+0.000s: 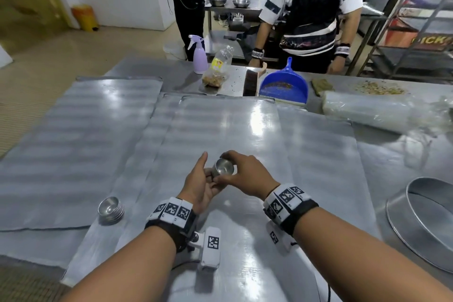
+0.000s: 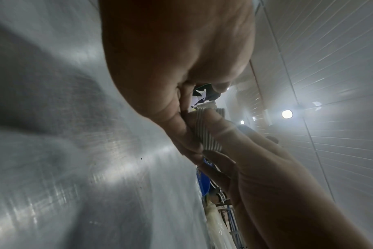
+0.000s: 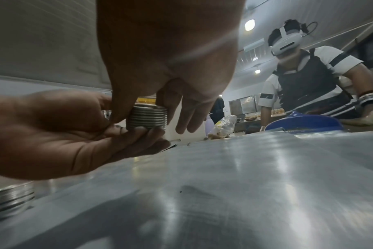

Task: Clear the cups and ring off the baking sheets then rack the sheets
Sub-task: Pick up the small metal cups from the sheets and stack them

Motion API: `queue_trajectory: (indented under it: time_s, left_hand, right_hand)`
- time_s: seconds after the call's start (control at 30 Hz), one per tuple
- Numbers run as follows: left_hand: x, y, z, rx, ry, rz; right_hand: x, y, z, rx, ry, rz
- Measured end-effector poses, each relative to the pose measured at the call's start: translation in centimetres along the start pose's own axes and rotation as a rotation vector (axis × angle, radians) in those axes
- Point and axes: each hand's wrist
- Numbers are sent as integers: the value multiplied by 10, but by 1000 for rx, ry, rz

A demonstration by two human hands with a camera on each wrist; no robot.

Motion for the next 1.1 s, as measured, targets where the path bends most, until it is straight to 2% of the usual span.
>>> queue_trajectory:
  time_s: [0.33,0.67,0.8,0.97,1.03,1.1]
  left_hand:
    - [-13,-18,-7,31,3,18]
    - [-63,-46,-5,73,-63,65]
    - [-88,-55,8,64,-58,45]
    - [-124,-62,34,63,-4,49]
    - [-138,-67,49,74,41,88]
    - [-154,-72,67,128,128,194]
  right_hand:
    - [13,-8,-9,-61,9,5]
    - [50,4,-47,-133,-16,-151]
    - [66,18,-69,-154,-35,-168]
    - [90,37,-98,-155,-26,-113]
    - [100,44,-108,-144,-7,-89]
    - [110,51,-114,-131,11,-58]
Point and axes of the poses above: each hand's wrist, its own y-axis towards the middle knuckle, its own x-axis out of the palm, z = x × y, and after that the axes turned 8 degrees about -x, right-handed
